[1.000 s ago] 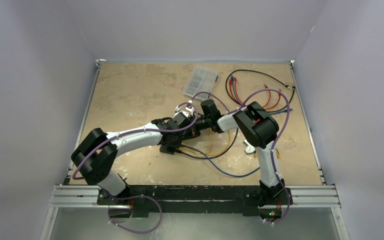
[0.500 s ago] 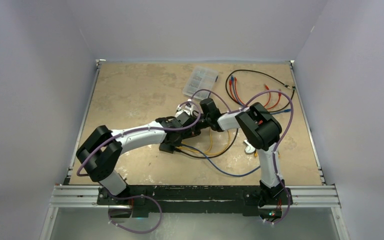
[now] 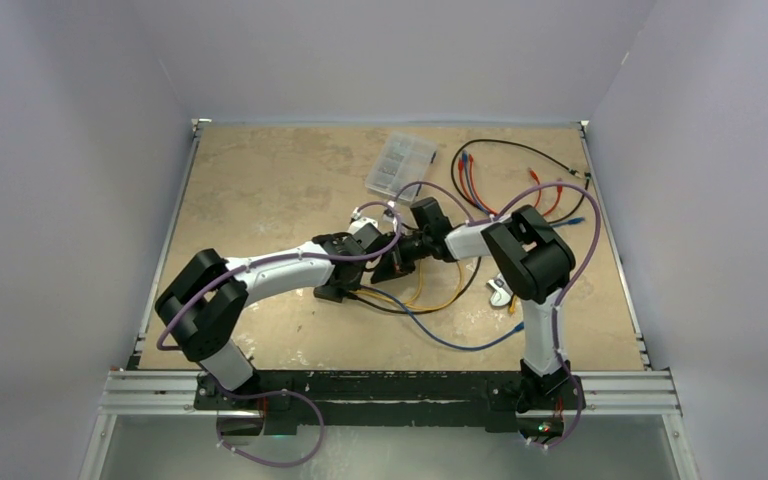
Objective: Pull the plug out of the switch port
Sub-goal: Pull the connector from the switch port.
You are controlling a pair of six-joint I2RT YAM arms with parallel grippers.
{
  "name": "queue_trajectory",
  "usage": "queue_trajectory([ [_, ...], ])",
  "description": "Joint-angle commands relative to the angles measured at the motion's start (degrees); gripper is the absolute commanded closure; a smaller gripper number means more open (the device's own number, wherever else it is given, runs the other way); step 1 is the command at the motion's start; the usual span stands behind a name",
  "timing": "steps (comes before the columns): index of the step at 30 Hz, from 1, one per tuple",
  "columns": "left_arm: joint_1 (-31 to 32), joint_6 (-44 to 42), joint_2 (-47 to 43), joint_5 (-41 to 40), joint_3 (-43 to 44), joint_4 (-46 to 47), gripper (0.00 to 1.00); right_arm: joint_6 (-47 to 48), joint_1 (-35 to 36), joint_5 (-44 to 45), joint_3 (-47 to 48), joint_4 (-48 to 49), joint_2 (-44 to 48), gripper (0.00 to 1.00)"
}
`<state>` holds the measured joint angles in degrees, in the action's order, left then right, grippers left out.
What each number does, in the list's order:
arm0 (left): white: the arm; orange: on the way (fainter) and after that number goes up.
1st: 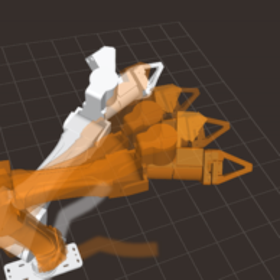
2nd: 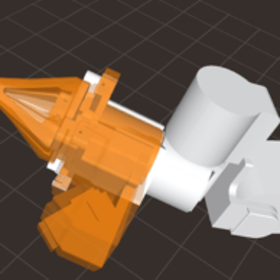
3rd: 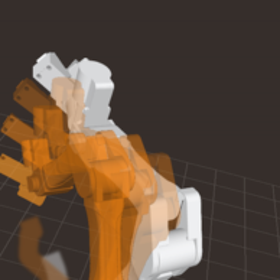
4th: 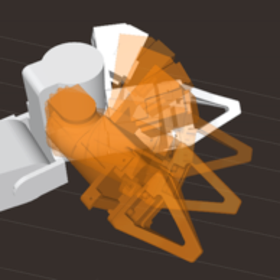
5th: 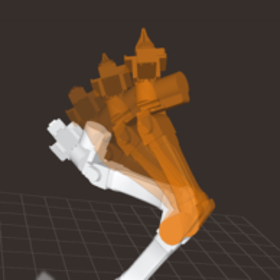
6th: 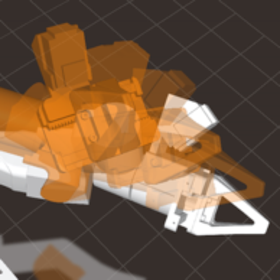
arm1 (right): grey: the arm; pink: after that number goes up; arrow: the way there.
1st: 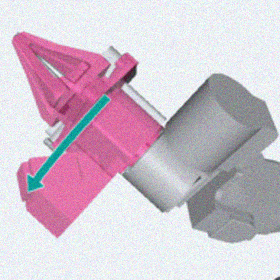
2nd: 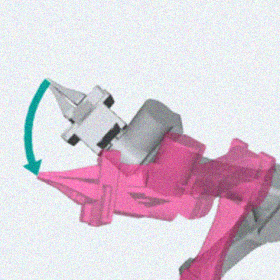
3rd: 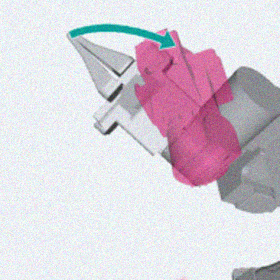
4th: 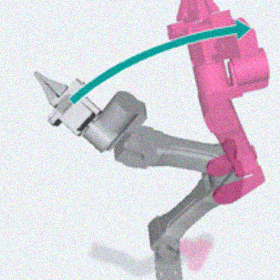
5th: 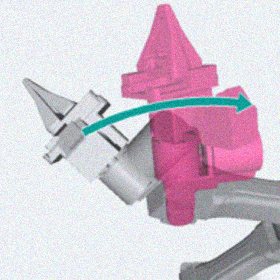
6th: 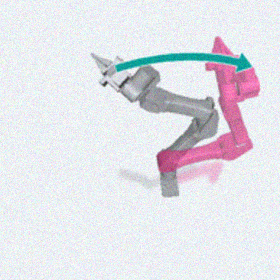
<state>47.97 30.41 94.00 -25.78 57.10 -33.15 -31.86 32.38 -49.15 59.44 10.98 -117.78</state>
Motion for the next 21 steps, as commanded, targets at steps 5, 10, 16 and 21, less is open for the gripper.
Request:
queue_trajectory([
  [5,-1.3,-1.4,-5.0,5.8,-3.3,2.3,0.63,2.3,-3.8,4.2,2.7,-3.6,5.3,1.0],
  [10,-1.3,-1.7,-9.0,9.6,-4.1,5.3,0.58,6.6,-4.8,10.1,5.8,-10.5,7.6,1.0],
  [16,-1.3,-1.0,-12.1,13.9,-4.7,8.7,0.52,9.6,-4.7,19.6,5.6,-15.4,12.1,0.92],
  [21,-2.7,-0.2,-14.7,18.5,-5.5,12.0,0.47,11.9,-4.0,26.0,3.7,-19.6,16.8,0.8],
])
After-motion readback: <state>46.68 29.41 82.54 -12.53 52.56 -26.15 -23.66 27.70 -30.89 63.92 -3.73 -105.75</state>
